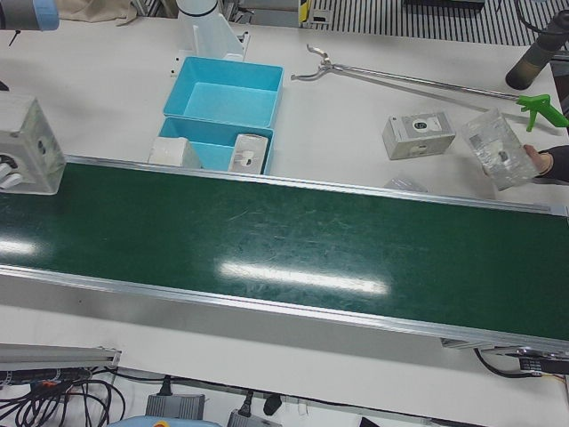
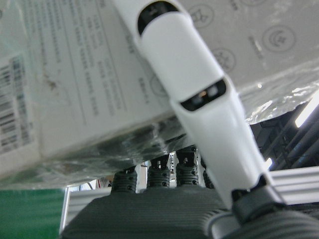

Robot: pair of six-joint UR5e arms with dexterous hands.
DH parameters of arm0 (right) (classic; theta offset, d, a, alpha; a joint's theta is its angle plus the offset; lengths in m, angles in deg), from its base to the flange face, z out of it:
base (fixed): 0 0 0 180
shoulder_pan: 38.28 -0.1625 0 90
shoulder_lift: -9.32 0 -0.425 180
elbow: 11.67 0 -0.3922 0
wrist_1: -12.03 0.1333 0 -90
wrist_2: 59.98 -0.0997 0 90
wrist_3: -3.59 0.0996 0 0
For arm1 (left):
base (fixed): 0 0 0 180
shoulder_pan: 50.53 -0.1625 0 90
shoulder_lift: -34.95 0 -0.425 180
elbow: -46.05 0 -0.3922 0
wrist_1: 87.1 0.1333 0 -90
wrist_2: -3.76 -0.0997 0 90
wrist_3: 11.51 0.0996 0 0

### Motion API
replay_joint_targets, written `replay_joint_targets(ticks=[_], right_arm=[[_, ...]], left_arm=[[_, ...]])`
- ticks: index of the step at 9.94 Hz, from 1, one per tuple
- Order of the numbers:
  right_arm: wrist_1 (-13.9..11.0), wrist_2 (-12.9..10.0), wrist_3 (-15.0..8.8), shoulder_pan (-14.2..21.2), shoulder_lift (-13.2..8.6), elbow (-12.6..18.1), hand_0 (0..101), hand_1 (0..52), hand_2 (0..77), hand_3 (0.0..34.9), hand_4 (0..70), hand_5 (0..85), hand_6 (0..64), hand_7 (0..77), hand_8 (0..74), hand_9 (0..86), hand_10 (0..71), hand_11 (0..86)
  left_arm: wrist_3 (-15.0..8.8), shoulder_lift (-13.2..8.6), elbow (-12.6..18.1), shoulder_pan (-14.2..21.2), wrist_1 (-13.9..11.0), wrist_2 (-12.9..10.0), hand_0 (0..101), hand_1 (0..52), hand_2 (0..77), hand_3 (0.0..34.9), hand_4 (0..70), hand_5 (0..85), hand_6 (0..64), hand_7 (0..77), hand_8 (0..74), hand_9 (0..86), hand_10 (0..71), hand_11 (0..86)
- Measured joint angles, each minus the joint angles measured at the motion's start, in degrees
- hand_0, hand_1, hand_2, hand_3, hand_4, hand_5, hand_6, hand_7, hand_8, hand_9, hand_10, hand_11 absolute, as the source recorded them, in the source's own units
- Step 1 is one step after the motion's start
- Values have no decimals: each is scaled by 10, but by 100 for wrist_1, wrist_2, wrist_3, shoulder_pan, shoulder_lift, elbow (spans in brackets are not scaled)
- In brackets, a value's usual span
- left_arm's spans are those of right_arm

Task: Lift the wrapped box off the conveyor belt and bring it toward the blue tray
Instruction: 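Lift the box off the belt and swing it toward the blue tray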

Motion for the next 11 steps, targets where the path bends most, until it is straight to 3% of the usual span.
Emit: replay_joint_targets(ticks=[1, 2, 6, 7, 8, 9, 10, 11], right_arm=[[-45, -7, -10, 197, -141, -23, 583, 82, 311, 3, 327, 638, 425, 404, 491, 415, 442, 338], [-65, -7, -20, 380, -302, -114, 583, 16, 333, 3, 333, 638, 431, 404, 491, 415, 447, 338], [-74, 41, -75, 995, -1049, -776, 581, 16, 333, 2, 333, 644, 431, 409, 491, 415, 453, 344], [-71, 43, -134, 1071, -1143, -862, 581, 16, 333, 2, 333, 644, 431, 409, 578, 371, 453, 344], [-59, 42, -190, 1116, -1176, -901, 581, 16, 333, 2, 333, 644, 431, 409, 578, 382, 453, 344], [-44, 39, -226, 1163, -1180, -924, 593, 11, 333, 6, 349, 665, 496, 376, 529, 436, 524, 316], [-29, 39, -246, 1220, -1189, -952, 535, 49, 316, 0, 218, 545, 431, 273, 387, 398, 442, 213], [-20, 40, -255, 1261, -1203, -977, 535, 49, 316, 0, 218, 545, 431, 273, 387, 398, 442, 213]], left_arm=[[0, 0, 0, 0, 0, 0, 0, 0, 5, 0, 0, 11, 5, 5, 5, 0, 5, 5], [0, 0, 0, 0, 0, 0, 0, 0, 5, 0, 0, 11, 5, 5, 5, 0, 5, 5], [0, 0, 0, 0, 0, 0, 0, 0, 5, 0, 0, 11, 5, 5, 5, 5, 5, 5], [0, 0, 0, 0, 0, 0, 0, 0, 5, 0, 0, 11, 5, 5, 5, 5, 5, 5], [0, 0, 0, 0, 0, 0, 0, 0, 5, 0, 0, 11, 5, 5, 5, 0, 5, 5], [0, 0, 0, 0, 0, 0, 0, 0, 5, 0, 0, 11, 5, 5, 5, 0, 5, 5], [0, 0, 0, 0, 0, 0, 0, 0, 5, 0, 0, 11, 5, 5, 5, 0, 5, 5], [0, 0, 0, 0, 0, 0, 0, 0, 5, 0, 0, 11, 5, 5, 5, 0, 5, 5]])
